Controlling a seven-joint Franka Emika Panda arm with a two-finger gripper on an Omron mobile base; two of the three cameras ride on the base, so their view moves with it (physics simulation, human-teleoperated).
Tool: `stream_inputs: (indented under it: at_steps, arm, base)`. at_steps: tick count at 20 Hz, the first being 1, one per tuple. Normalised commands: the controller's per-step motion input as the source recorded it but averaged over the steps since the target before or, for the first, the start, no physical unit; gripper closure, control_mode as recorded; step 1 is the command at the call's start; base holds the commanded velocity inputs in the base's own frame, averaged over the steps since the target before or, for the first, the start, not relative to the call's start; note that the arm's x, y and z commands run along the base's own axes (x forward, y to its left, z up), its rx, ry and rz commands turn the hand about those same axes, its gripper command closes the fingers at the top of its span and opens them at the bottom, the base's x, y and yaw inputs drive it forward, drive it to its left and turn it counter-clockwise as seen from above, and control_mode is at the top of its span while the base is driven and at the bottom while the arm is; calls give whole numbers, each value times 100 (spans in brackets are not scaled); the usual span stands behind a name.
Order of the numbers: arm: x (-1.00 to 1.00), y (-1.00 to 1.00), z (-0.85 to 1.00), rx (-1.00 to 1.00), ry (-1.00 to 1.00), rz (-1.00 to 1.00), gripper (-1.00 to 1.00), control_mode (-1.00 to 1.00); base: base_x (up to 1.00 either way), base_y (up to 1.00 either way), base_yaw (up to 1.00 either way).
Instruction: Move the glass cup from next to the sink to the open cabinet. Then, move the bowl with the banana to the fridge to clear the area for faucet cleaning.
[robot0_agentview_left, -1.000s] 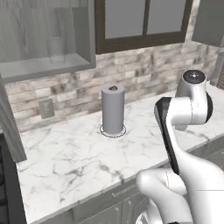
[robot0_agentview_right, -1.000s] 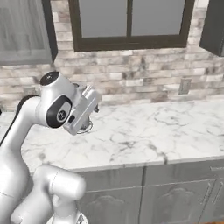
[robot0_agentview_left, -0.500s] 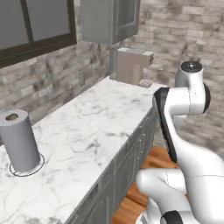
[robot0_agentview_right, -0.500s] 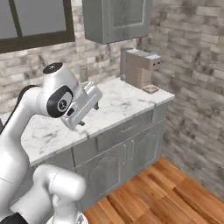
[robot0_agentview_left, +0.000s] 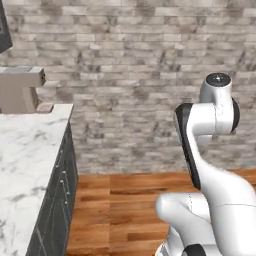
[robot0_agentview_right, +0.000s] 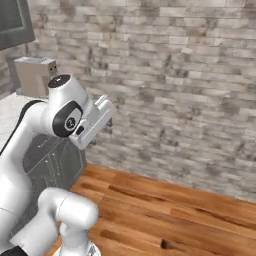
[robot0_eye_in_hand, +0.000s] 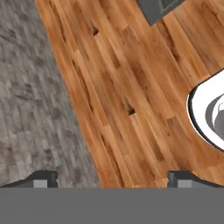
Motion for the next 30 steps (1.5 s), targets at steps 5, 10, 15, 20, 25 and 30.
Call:
stream_inputs:
  at_steps: [5,10,15,20,25,30]
  arm:
    - [0,0,0,0,0,0,-100,100]
    - [0,0,0,0,0,0,-100,100]
    - [0,0,0,0,0,0,-100,100]
    - [0,0,0,0,0,0,-100,100]
    - [0,0,0,0,0,0,-100,100]
    - [0,0,0,0,0,0,-100,100]
  base:
    - [0,-78,-87]
    - [0,-88,-85]
    - [0,-98,-83]
    - [-9,-83,-81]
    - [-38,-51,-79]
    - [-45,-54,-76]
